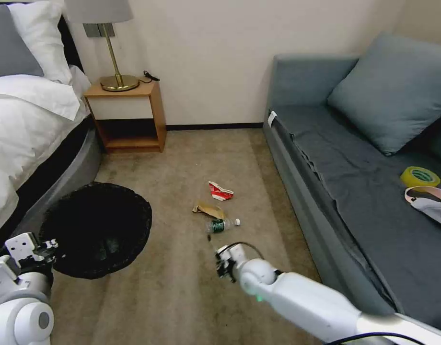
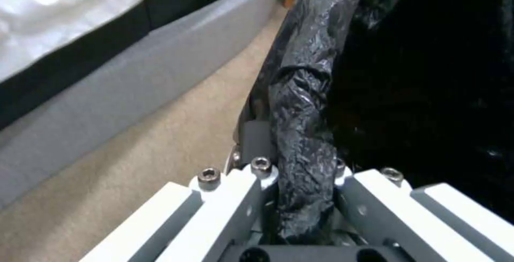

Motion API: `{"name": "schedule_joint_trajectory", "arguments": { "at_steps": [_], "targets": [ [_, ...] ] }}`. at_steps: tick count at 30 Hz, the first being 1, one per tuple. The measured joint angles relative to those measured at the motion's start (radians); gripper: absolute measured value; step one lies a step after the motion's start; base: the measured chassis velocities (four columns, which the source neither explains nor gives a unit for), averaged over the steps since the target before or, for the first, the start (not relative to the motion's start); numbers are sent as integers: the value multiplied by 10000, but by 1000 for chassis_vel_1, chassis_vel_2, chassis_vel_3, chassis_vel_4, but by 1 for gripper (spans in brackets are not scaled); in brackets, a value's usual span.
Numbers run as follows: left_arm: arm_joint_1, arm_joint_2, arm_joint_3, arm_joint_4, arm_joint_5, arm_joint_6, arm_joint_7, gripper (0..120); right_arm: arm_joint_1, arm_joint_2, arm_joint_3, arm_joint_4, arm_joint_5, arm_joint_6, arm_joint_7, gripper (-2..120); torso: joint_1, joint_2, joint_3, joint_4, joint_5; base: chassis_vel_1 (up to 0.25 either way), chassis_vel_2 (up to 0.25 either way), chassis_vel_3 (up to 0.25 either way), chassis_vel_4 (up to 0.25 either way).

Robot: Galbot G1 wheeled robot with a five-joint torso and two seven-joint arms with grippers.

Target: Pick up the trash bin, then pick up the garbage on the floor and place it into the trash bin.

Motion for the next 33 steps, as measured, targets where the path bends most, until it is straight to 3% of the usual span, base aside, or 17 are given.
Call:
{"name": "schedule_joint_trajectory", "arguments": {
  "at_steps": [8,18,23,26,33],
  "targets": [
    [260,-22,376,55,355,-32,-6,1,-49,-665,1246,2406,644,-66,441,0,0,0,0,1,2,0,0,0,0],
    [536,-116,572,-71,530,-162,3,1,140,-628,1467,4421,1636,255,1088,0,0,0,0,1,0,0,0,0,0],
    [674,-175,585,-177,608,-199,13,1,441,-65,1114,4948,2202,530,1543,0,0,0,0,2,0,0,0,0,0],
    [729,-237,628,-242,691,-219,18,1,769,784,512,5284,2844,752,2138,0,0,0,0,2,-2,0,0,0,0],
    [803,-317,704,-358,823,-228,43,1,1218,1973,-334,4764,2831,977,2365,0,0,-1,0,4,-1,0,0,0,0]
  ]
}}
